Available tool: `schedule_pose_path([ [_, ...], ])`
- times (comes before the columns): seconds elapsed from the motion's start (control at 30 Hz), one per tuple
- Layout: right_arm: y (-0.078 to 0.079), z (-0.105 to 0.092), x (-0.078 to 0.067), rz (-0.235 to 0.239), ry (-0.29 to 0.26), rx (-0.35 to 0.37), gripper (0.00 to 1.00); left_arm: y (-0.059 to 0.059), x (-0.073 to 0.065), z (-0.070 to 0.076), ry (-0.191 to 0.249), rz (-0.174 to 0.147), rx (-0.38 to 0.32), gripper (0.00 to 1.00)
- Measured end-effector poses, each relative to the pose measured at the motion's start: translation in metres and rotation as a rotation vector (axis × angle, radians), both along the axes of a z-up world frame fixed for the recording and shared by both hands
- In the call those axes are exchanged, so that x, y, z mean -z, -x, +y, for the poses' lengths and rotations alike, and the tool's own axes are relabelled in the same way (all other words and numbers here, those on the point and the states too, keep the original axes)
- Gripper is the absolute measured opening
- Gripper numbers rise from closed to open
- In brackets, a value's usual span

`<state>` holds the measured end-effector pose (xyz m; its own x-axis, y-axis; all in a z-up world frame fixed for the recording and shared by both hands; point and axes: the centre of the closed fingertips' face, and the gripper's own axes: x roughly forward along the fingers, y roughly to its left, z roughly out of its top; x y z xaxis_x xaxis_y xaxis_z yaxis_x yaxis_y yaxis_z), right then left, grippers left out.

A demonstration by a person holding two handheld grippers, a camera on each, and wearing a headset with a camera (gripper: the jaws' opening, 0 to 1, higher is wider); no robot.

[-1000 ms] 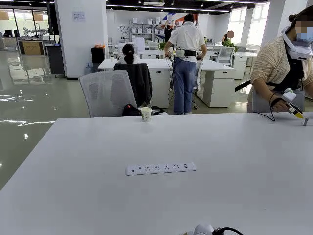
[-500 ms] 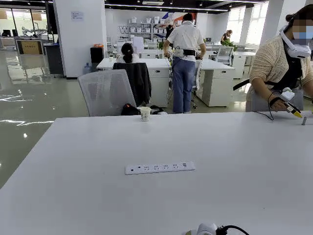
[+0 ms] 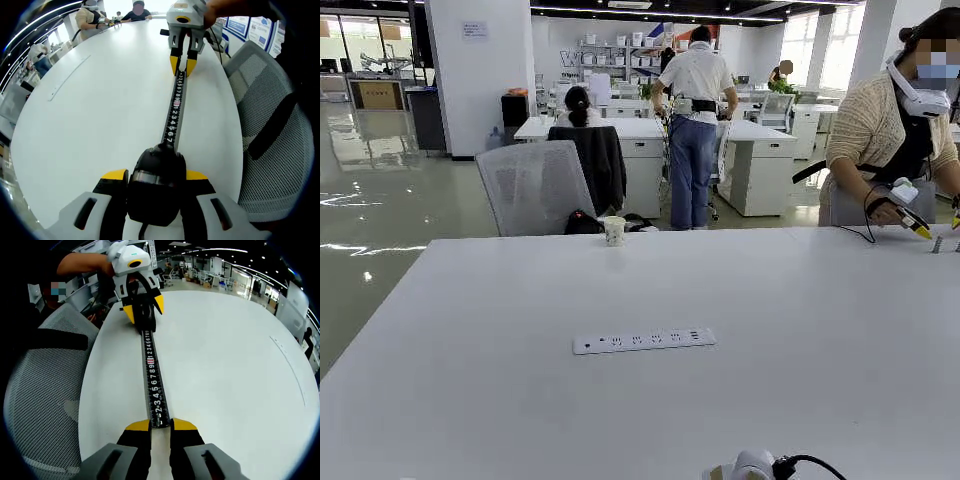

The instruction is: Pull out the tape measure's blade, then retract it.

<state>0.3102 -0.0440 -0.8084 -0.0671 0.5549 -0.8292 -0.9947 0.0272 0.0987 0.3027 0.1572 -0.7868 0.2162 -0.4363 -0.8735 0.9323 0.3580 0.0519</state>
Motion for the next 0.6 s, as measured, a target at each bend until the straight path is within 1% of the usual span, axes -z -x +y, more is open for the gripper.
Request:
schedule_pose_path([
  [0.6, -0.001, -0.022, -0.002, -0.004, 0.014, 0.021, 0.10, 0.000, 0.000, 0.000, 0.001, -0.004, -0.002, 0.36],
])
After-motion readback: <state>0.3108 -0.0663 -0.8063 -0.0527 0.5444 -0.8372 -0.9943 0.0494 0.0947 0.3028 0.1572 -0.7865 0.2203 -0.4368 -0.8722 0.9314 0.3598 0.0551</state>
